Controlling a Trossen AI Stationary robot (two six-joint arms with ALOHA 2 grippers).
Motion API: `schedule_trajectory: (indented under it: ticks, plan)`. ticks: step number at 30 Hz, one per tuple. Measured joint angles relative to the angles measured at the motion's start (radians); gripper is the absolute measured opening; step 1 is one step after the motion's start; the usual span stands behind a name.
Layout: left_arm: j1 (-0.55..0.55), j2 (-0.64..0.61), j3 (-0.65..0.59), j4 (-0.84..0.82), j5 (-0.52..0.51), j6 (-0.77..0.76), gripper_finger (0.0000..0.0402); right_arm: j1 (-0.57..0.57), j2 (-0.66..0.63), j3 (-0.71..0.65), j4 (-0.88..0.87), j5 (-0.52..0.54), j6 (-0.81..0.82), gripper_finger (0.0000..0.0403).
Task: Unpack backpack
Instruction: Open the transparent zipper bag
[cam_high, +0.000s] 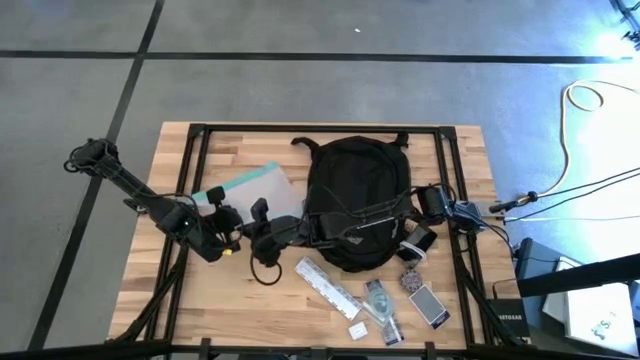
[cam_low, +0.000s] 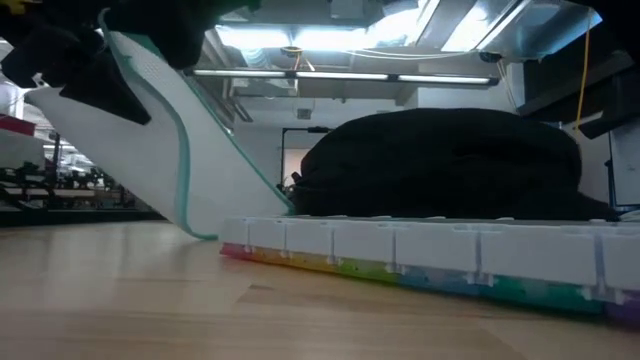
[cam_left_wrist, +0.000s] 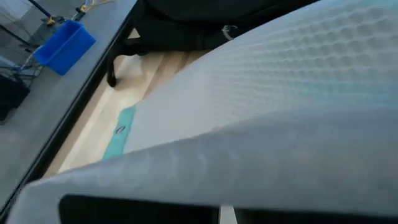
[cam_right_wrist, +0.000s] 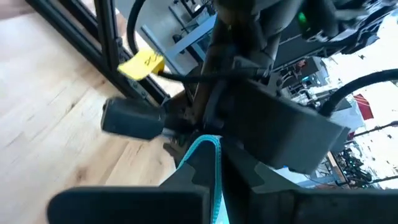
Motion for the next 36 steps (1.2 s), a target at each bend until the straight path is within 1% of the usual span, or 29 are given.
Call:
schedule_trajectory:
  ticks: [5,9,15,18,21,27,32,36]
  plan:
    - [0.001,-0.002,0.000,-0.023,-0.046,-0.017,0.0001,-0.010,0.000,0.051,-0.031,0.009,-0.003,0.0000]
    - [0.002,-0.009,0.000,-0.019,-0.067,-0.029,0.0001,-0.015,0.002,0.096,-0.050,0.065,-0.044,0.0000]
    - [0.003,-0.034,-0.003,-0.095,-0.082,-0.072,0.0001,-0.055,0.001,0.140,-0.176,0.107,-0.045,0.0000]
    - [0.000,-0.045,-0.003,-0.140,-0.075,-0.089,0.0001,-0.084,-0.004,0.144,-0.222,0.162,0.014,0.0000]
    - [-0.003,-0.053,-0.004,-0.177,-0.079,-0.109,0.0001,-0.106,-0.004,0.144,-0.264,0.195,0.099,0.0000]
    - [-0.024,-0.066,-0.003,-0.183,-0.092,-0.134,0.0001,-0.133,-0.003,0.143,-0.394,0.196,0.282,0.0000]
    - [-0.054,-0.068,-0.003,-0.131,-0.130,-0.149,0.0001,-0.137,0.032,0.139,-0.406,0.195,0.298,0.0000]
    - [-0.095,-0.068,0.013,-0.039,-0.133,-0.020,0.0001,-0.136,0.043,0.139,-0.406,0.189,0.298,0.0000]
